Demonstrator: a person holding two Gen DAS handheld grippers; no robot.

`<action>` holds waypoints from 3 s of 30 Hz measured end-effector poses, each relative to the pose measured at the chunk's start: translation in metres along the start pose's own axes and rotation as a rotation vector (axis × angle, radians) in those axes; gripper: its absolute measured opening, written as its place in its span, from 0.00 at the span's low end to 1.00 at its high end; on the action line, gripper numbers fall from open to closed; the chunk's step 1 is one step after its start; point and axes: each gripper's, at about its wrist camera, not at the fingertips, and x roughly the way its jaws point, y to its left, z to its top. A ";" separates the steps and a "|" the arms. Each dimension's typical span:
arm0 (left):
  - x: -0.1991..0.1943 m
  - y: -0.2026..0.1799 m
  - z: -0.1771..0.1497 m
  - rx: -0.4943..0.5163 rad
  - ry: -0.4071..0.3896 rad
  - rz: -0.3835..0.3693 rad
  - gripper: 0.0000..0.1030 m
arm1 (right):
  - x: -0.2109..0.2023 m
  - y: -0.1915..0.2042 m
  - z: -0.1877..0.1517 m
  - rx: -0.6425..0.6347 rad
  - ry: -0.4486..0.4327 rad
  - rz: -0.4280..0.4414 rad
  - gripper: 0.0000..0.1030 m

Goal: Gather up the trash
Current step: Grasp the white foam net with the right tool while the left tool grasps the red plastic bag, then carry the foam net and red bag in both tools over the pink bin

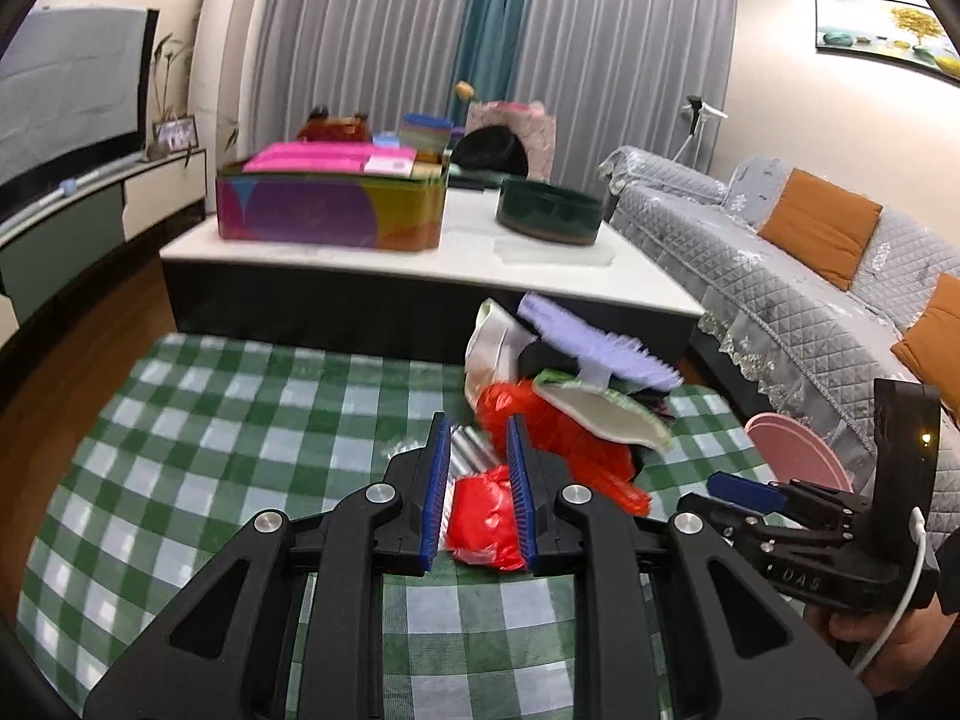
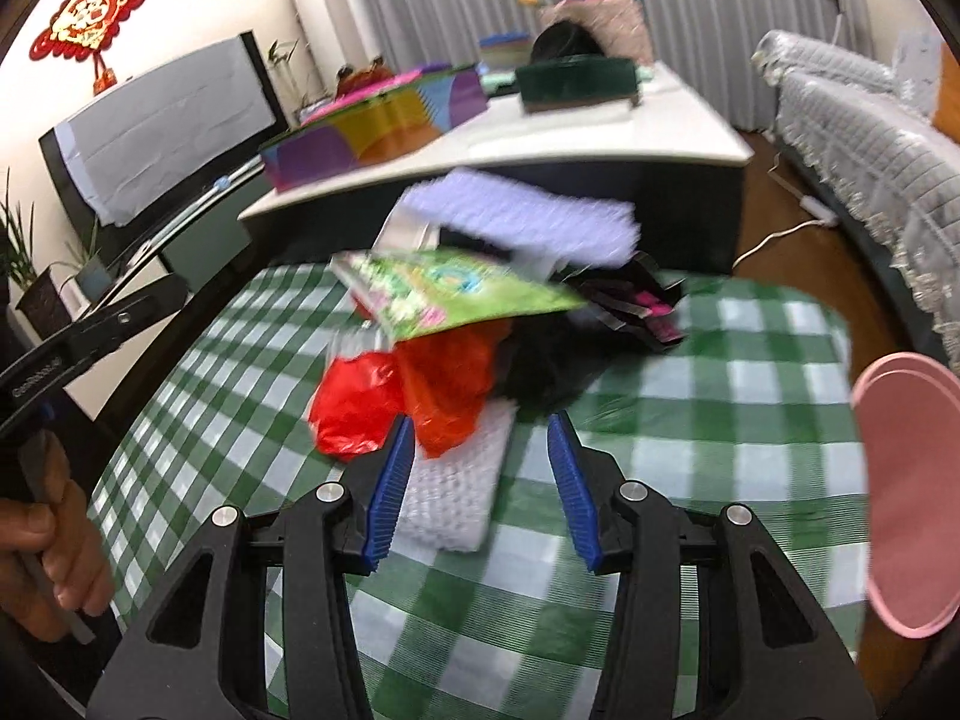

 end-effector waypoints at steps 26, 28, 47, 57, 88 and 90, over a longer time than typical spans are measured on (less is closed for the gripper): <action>0.094 -0.033 -0.040 0.047 0.211 0.032 0.72 | 0.010 -0.056 -0.012 0.055 0.133 -0.113 0.13; 0.099 -0.037 -0.043 0.066 0.237 0.055 0.74 | 0.009 -0.063 -0.013 0.071 0.135 -0.127 0.13; 0.085 -0.051 -0.043 0.113 0.210 0.057 0.68 | -0.031 -0.079 -0.003 0.070 -0.025 -0.189 0.13; 0.049 -0.068 -0.038 0.152 0.129 0.032 0.68 | -0.066 -0.081 -0.001 0.079 -0.101 -0.223 0.13; -0.010 -0.118 -0.030 0.189 0.030 -0.055 0.68 | -0.180 -0.116 -0.003 0.150 -0.294 -0.341 0.13; -0.011 -0.122 -0.030 0.195 0.027 -0.060 0.68 | -0.184 -0.119 -0.003 0.149 -0.297 -0.347 0.13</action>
